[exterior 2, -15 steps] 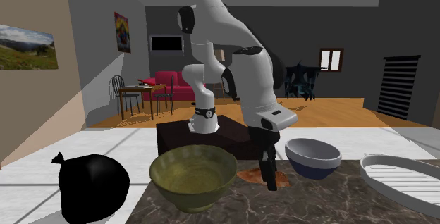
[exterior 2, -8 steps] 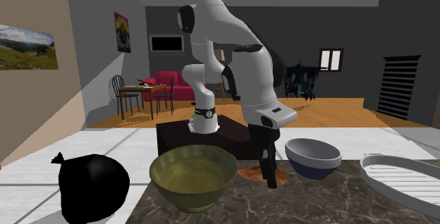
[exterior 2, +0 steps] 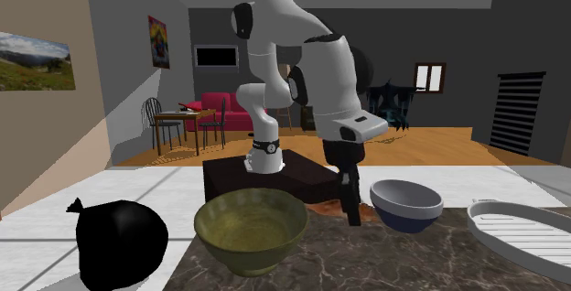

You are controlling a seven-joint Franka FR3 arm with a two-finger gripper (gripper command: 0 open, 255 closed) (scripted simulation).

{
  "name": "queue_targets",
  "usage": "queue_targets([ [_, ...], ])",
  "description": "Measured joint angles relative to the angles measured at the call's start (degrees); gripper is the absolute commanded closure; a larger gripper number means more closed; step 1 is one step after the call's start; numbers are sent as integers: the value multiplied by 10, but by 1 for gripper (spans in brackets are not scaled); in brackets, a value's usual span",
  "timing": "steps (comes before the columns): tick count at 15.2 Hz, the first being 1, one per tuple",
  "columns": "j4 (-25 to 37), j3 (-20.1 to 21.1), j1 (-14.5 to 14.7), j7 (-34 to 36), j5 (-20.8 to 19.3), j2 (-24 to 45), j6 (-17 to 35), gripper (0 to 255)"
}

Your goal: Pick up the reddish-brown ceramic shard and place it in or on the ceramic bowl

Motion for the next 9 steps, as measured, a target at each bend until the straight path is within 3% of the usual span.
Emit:
queue_targets([
  [9,17,7,-8,2,11,-42,-57,255],
])
